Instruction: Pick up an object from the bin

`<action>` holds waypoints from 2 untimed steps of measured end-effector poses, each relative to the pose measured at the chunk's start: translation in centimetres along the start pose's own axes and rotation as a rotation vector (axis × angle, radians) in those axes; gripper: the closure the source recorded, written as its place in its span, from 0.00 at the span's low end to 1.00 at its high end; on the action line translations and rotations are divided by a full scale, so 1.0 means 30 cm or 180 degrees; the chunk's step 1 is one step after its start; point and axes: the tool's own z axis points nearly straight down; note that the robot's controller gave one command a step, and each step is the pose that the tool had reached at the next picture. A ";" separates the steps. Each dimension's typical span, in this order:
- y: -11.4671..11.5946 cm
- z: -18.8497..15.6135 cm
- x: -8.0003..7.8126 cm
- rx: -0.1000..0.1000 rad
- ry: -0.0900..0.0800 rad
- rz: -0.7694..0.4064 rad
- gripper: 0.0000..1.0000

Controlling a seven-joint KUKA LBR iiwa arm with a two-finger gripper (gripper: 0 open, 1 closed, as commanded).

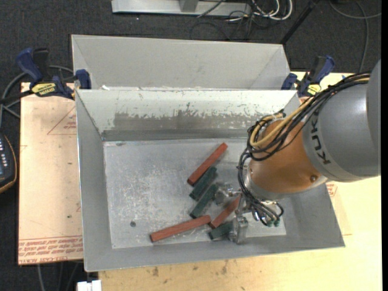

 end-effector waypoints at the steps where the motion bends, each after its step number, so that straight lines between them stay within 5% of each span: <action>1: -0.001 0.000 0.008 -0.0003 0.0028 0.0002 1.00; 2: -0.128 -0.485 -0.132 0.0006 0.0002 0.0077 1.00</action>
Offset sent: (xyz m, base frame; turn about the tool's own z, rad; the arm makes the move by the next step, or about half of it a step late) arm 0.0000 0.0000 0.0000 0.0000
